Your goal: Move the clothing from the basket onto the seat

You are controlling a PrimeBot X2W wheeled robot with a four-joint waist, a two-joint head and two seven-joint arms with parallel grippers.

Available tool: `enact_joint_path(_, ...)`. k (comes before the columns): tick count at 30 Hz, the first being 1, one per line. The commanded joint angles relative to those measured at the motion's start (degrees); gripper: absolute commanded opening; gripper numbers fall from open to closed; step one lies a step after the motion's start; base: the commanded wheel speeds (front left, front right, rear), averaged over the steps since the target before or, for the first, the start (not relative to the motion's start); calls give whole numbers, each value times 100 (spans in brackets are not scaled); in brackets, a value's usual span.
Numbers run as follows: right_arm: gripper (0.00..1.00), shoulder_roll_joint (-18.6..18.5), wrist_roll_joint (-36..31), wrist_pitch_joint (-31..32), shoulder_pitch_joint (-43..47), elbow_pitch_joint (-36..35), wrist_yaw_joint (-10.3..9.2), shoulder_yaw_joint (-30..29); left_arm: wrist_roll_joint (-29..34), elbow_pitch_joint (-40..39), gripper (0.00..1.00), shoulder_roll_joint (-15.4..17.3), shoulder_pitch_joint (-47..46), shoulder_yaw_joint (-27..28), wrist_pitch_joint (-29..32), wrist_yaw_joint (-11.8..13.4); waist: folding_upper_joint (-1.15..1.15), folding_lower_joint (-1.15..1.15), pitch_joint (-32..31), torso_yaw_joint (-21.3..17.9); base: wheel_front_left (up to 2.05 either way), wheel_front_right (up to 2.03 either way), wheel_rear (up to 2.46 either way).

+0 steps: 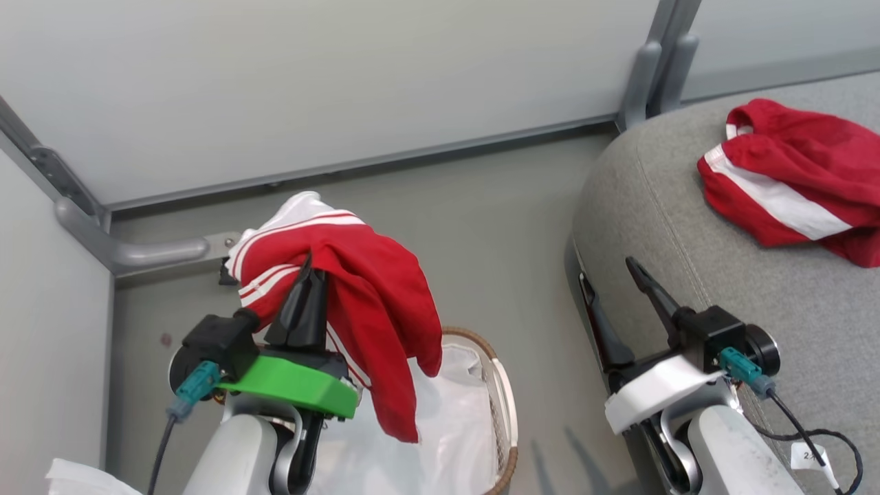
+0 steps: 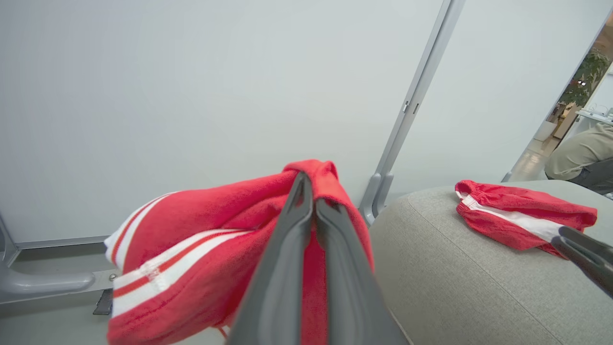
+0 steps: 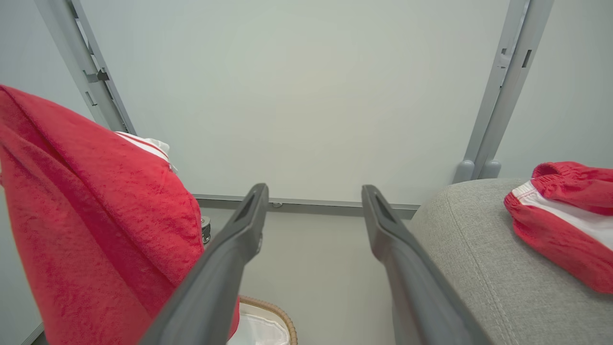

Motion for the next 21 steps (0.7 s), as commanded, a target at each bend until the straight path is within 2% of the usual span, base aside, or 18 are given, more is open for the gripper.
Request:
enact_joint_path(1,100,-21,35,-3,130,33,-8,19,-18,-91,0,-35,-75,60,-5,-18,0,0,-230,131,0,0,0)
enact_joint_path(7,100,-19,54,-3,307,111,-8,105,-290,-408,0,-102,-272,202,-6,-18,0,0,-376,177,0,0,0)
enact_joint_path(13,100,-18,21,-3,456,190,-8,337,-402,-566,0,-124,-433,55,-5,-18,0,0,-440,268,0,0,0)
enact_joint_path(17,100,-19,79,-3,453,175,-8,816,-506,-573,0,-130,-469,-68,-5,-18,0,0,-452,352,0,0,0)
enact_joint_path(21,100,-44,199,-3,242,55,-8,1577,-573,-564,0,-129,-502,-191,-5,-18,0,0,-446,437,0,0,0)
